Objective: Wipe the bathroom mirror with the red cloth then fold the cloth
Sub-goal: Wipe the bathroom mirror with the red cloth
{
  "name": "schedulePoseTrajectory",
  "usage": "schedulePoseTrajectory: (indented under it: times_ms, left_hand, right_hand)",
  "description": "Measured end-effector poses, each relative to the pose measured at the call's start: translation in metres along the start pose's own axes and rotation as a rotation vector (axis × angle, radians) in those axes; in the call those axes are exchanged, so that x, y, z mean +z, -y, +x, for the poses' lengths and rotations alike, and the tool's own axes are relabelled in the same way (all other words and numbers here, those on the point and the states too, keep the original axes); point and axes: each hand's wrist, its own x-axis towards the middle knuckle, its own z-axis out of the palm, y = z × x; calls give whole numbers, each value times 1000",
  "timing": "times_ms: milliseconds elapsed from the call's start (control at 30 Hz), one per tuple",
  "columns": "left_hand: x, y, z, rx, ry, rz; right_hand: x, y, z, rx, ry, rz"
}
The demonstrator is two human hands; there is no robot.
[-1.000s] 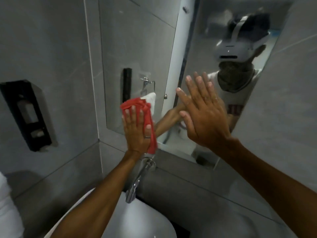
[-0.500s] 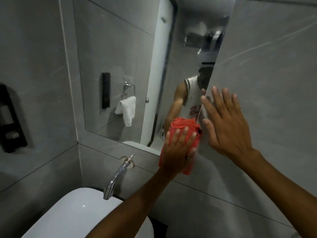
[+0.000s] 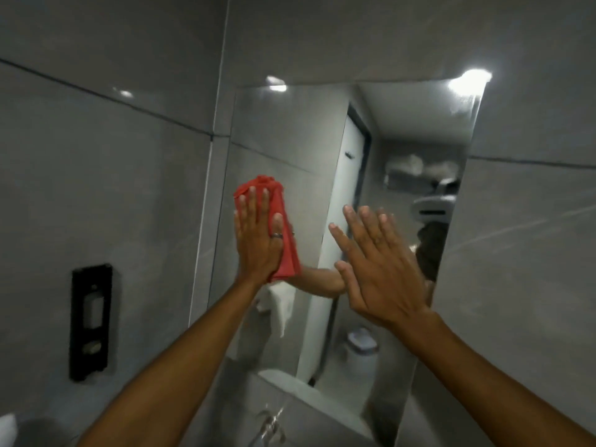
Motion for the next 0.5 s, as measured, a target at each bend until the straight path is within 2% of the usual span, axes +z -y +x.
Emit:
schedulePoseTrajectory:
  times_ms: [133, 233, 333, 500]
  left_hand:
    - [-24, 12, 93, -220, -112, 5]
    - [-39, 1, 143, -257, -129, -29]
    - [-40, -39, 172, -161, -138, 2]
    - [-18, -118, 172, 158, -104, 84]
  right_hand:
    - [2, -20, 51, 57, -10, -50]
    - [-1, -40, 74, 121, -17, -64]
    - [-13, -62, 83, 195, -89, -52]
    - [-38, -98, 62, 303, -205, -29]
